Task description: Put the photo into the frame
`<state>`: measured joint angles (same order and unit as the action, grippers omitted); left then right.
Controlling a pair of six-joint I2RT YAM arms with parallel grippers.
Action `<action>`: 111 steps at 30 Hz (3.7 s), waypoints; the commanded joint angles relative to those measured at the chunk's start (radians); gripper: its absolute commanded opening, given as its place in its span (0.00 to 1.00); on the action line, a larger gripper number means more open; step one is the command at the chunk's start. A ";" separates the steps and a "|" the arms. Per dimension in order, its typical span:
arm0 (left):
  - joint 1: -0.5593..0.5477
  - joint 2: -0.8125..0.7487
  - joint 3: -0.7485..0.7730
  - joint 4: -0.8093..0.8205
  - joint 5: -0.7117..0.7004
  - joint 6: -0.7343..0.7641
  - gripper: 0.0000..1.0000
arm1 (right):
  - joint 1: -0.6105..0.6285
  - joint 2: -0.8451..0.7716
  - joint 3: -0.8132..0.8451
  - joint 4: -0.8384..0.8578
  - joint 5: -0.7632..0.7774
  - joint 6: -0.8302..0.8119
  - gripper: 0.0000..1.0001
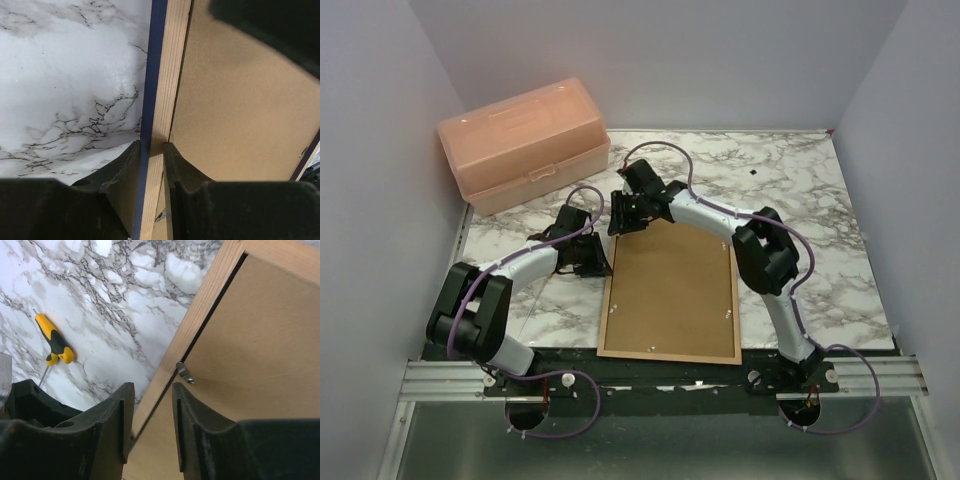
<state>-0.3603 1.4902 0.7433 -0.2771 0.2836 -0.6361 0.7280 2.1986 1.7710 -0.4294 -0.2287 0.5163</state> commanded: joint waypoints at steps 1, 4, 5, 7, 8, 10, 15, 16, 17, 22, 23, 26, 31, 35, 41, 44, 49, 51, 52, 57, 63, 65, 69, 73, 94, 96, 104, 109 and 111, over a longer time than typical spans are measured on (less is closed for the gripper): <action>0.001 0.046 -0.024 0.003 -0.040 0.029 0.25 | 0.019 0.055 0.028 -0.006 -0.011 0.016 0.34; 0.002 0.050 -0.024 0.003 -0.042 0.032 0.23 | 0.028 0.083 0.037 0.002 -0.003 0.027 0.24; 0.002 0.050 -0.025 0.004 -0.043 0.032 0.23 | 0.031 0.094 0.043 0.001 0.000 0.028 0.21; 0.002 0.051 -0.025 0.004 -0.044 0.033 0.23 | 0.034 0.106 0.048 0.000 0.023 0.034 0.17; 0.001 0.053 -0.025 0.001 -0.045 0.034 0.23 | 0.036 0.110 0.048 0.000 0.038 0.036 0.15; 0.001 0.052 -0.026 0.002 -0.044 0.035 0.23 | 0.037 0.114 0.044 0.001 0.073 0.041 0.13; 0.001 0.046 -0.027 -0.002 -0.047 0.033 0.22 | 0.040 0.120 0.038 0.005 0.175 0.045 0.08; 0.002 0.046 -0.027 -0.002 -0.047 0.033 0.22 | 0.040 0.124 0.042 0.003 0.188 0.045 0.07; 0.001 0.047 -0.025 -0.002 -0.049 0.033 0.22 | 0.042 0.129 0.047 -0.003 0.207 0.041 0.07; 0.001 0.048 -0.025 -0.005 -0.049 0.032 0.22 | 0.063 0.159 0.102 -0.074 0.368 0.026 0.05; 0.002 0.049 -0.026 -0.004 -0.050 0.032 0.22 | 0.064 0.156 0.099 -0.074 0.393 0.027 0.05; 0.001 0.049 -0.027 -0.005 -0.049 0.032 0.22 | 0.065 0.143 0.084 -0.059 0.443 0.035 0.04; 0.001 0.047 -0.025 -0.007 -0.052 0.032 0.22 | 0.065 0.147 0.104 -0.097 0.507 0.044 0.04; 0.001 0.051 -0.027 -0.007 -0.056 0.029 0.20 | 0.065 0.130 0.082 -0.087 0.525 0.053 0.03; 0.001 0.066 -0.023 -0.006 -0.058 0.029 0.02 | 0.065 0.111 0.067 -0.063 0.515 0.053 0.03; 0.001 0.074 -0.022 -0.007 -0.054 0.029 0.00 | 0.065 0.116 0.074 -0.066 0.526 0.049 0.02; 0.001 0.080 -0.021 -0.007 -0.054 0.029 0.00 | 0.063 0.125 0.089 -0.093 0.553 0.049 0.02; 0.001 0.091 -0.017 -0.007 -0.052 0.029 0.00 | 0.062 0.114 0.076 -0.080 0.552 0.047 0.01; 0.001 0.098 -0.017 -0.007 -0.052 0.029 0.00 | 0.061 0.110 0.074 -0.080 0.554 0.047 0.01; 0.000 0.113 -0.013 -0.009 -0.052 0.027 0.00 | 0.045 0.091 0.057 -0.074 0.545 0.046 0.02; -0.003 0.108 -0.013 -0.009 -0.055 0.029 0.00 | 0.034 0.077 0.058 -0.085 0.493 0.039 0.02; -0.004 0.101 -0.015 -0.007 -0.052 0.030 0.00 | 0.034 0.048 0.050 -0.083 0.466 0.035 0.03; -0.004 0.054 -0.032 0.011 -0.037 0.032 0.04 | 0.018 -0.066 -0.020 -0.056 0.403 0.045 0.06; -0.003 -0.019 -0.057 0.050 0.023 0.021 0.26 | -0.043 -0.209 -0.192 0.027 0.266 0.073 0.11; -0.193 -0.113 -0.065 -0.130 -0.190 -0.036 0.79 | -0.258 -0.890 -1.031 -0.029 0.391 0.196 0.71; -0.210 -0.107 -0.067 -0.141 -0.208 -0.037 0.79 | -0.257 -0.892 -1.073 -0.016 0.373 0.205 0.72; -0.280 -0.146 -0.099 -0.142 -0.216 -0.041 0.73 | -0.257 -0.867 -1.142 0.015 0.348 0.215 0.72; -0.301 -0.174 -0.113 -0.154 -0.229 -0.046 0.73 | -0.257 -0.893 -1.136 0.018 0.324 0.208 0.72; -0.309 -0.183 -0.115 -0.163 -0.236 -0.046 0.73 | -0.258 -0.937 -1.131 0.015 0.312 0.205 0.74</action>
<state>-0.6514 1.3327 0.6544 -0.3714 0.0875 -0.6708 0.4740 1.3121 0.6556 -0.3672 0.0937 0.7227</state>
